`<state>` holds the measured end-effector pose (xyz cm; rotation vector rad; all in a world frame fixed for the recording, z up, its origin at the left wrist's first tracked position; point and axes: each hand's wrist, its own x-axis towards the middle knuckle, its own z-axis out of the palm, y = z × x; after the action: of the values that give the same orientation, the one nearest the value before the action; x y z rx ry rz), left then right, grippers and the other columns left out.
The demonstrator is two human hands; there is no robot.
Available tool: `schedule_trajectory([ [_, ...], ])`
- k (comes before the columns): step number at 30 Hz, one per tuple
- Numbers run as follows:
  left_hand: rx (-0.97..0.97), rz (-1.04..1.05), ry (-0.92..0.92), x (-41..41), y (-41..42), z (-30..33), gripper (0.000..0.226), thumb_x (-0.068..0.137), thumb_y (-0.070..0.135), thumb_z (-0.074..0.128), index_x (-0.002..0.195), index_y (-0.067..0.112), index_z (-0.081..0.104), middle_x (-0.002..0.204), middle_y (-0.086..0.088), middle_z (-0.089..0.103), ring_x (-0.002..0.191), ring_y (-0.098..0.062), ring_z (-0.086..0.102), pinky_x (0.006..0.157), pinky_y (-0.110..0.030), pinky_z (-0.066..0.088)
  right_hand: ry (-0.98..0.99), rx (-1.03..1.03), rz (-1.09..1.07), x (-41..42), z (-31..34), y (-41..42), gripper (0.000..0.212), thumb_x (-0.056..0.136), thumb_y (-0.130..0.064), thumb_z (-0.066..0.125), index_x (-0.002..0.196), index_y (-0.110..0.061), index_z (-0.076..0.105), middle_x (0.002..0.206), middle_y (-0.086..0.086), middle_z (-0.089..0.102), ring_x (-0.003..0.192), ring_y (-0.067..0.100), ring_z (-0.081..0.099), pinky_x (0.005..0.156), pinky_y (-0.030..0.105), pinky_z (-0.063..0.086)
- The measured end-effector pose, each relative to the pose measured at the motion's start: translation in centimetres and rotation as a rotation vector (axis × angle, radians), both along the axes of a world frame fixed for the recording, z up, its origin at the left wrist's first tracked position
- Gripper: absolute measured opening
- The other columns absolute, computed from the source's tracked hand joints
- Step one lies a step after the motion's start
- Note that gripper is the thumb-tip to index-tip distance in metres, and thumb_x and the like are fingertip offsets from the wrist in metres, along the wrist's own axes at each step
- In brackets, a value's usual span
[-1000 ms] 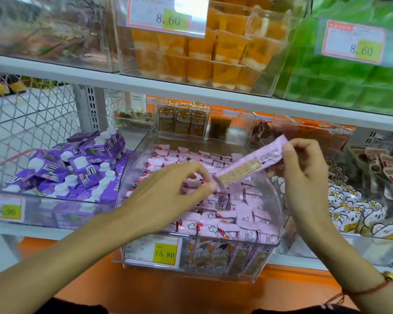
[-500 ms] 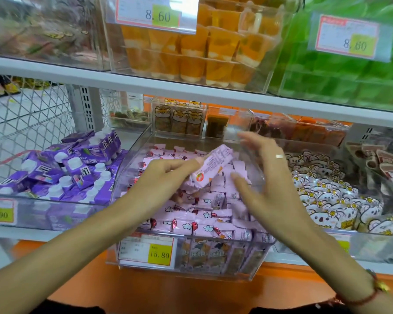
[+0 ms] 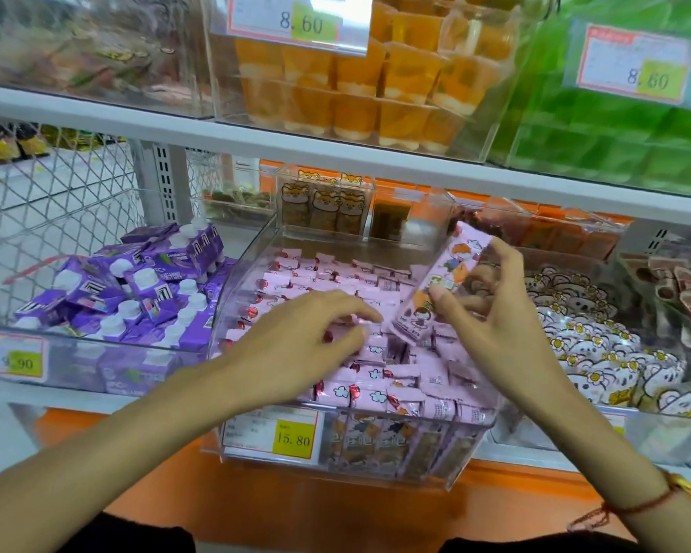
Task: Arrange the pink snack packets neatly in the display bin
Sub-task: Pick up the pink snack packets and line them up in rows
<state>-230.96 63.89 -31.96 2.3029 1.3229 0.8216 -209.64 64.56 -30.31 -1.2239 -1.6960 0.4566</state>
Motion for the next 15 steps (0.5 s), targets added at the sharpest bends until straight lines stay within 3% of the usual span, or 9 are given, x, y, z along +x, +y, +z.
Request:
schedule_trajectory([
  [3,0.043,-0.066,0.310,-0.1,0.0,-0.5,0.037,0.098,0.046,0.036,0.132,0.040,0.048,0.127,0.021,0.053,0.112,-0.002,0.044,0.095,-0.030,0.040,-0.004,0.028,-0.016,-0.1,-0.2,0.2,0.079,0.085,-0.026,0.064,0.145,-0.027,0.012,0.121,-0.004,0.049,0.080,-0.004,0.066,0.067,0.006,0.048],
  [5,0.046,-0.070,0.373,-0.3,0.1,-0.6,0.041,0.099,0.049,0.030,0.135,0.040,0.045,0.131,0.021,0.050,0.115,-0.003,0.041,0.095,-0.029,0.037,-0.052,0.071,-0.013,-0.5,-0.2,0.1,0.078,0.087,-0.024,0.063,0.145,-0.028,0.011,0.112,-0.013,0.051,0.079,-0.003,0.067,0.065,0.005,0.047],
  [7,0.052,-0.066,0.389,-0.2,0.1,-0.4,0.041,0.099,0.049,0.029,0.134,0.039,0.046,0.130,0.020,0.051,0.115,-0.004,0.042,0.096,-0.031,0.038,-0.130,0.089,0.014,-0.9,-0.3,-0.1,0.068,0.088,-0.026,0.062,0.140,-0.031,0.018,0.108,-0.027,0.048,0.081,-0.002,0.067,0.067,0.012,0.052],
  [11,0.067,-0.060,0.452,0.2,0.2,-0.2,0.039,0.099,0.048,0.026,0.131,0.039,0.049,0.126,0.018,0.052,0.112,-0.008,0.042,0.094,-0.035,0.039,-0.321,0.008,0.079,-1.4,-0.4,-0.4,0.050,0.088,-0.027,0.063,0.127,-0.030,0.033,0.089,-0.006,0.063,0.076,0.008,0.069,0.076,0.041,0.055],
  [13,0.064,-0.051,0.433,0.2,0.2,-0.2,0.039,0.099,0.048,0.028,0.131,0.040,0.048,0.127,0.020,0.052,0.113,-0.007,0.042,0.093,-0.033,0.039,-0.392,-0.009,0.081,-1.1,-0.2,-0.4,0.048,0.085,-0.026,0.067,0.123,-0.029,0.037,0.084,-0.001,0.062,0.076,0.011,0.067,0.076,0.044,0.054],
  [15,0.066,-0.050,0.414,0.1,0.2,-0.3,0.040,0.099,0.049,0.028,0.132,0.040,0.048,0.127,0.021,0.051,0.113,-0.005,0.041,0.089,-0.029,0.038,-0.453,0.014,0.060,-0.4,0.2,-0.1,0.043,0.081,-0.027,0.072,0.116,-0.029,0.047,0.093,-0.007,0.061,0.085,0.011,0.063,0.078,0.042,0.053],
])
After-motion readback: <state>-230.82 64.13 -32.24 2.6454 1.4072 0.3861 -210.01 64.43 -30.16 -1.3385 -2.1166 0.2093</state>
